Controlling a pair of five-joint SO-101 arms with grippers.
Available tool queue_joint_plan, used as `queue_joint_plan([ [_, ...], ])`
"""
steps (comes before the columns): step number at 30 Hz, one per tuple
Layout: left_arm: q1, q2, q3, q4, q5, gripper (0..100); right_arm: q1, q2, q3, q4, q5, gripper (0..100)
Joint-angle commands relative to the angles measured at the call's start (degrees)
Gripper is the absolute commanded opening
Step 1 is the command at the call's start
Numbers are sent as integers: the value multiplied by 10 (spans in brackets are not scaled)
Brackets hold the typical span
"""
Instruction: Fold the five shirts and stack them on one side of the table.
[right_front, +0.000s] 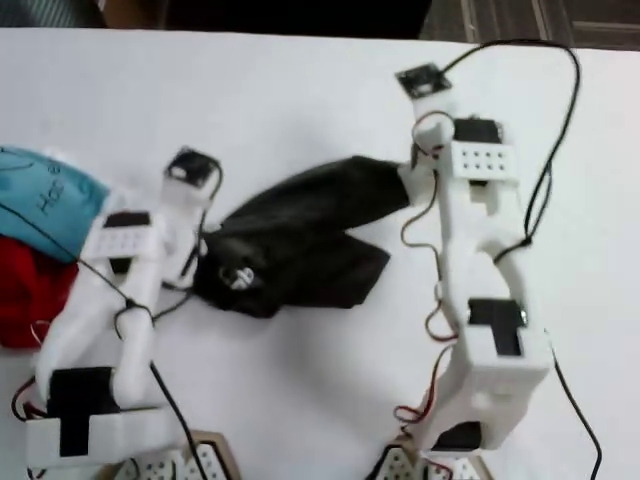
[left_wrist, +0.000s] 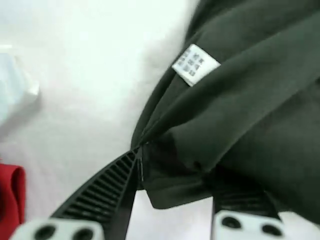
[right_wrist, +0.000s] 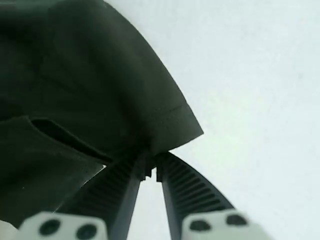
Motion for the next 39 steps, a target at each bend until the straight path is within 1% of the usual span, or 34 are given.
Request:
queue_joint_plan([
  [1,-7,-3,-86,52,40,215,7,-91,-4,25,0,20],
  [9,53,-3,-260,215,49,215,15,-249,-6,26,0,20],
  [12,55,-3,-322,261,49,215,17,-329,-7,10,1,20],
  [16,23,-4,-385,287,49,215,18,-436,-7,-15,12,20],
  [19,-8,-4,-416,296,47,216,18,-494,-7,-24,38,20],
  [21,-20,-4,-430,303,47,216,18,-519,-5,-27,40,20],
  [23,-20,-4,-435,314,47,217,18,-525,-4,-34,40,20],
  [26,6,2,-425,334,47,217,18,-510,1,-51,40,20],
  [29,56,2,-385,333,46,217,34,-479,17,-59,39,20],
  [32,105,2,-341,293,48,217,51,-438,47,-57,39,20],
  [35,150,2,-294,224,49,217,64,-411,108,-56,40,20],
  [39,207,3,-217,97,50,218,88,-407,175,-56,41,20],
])
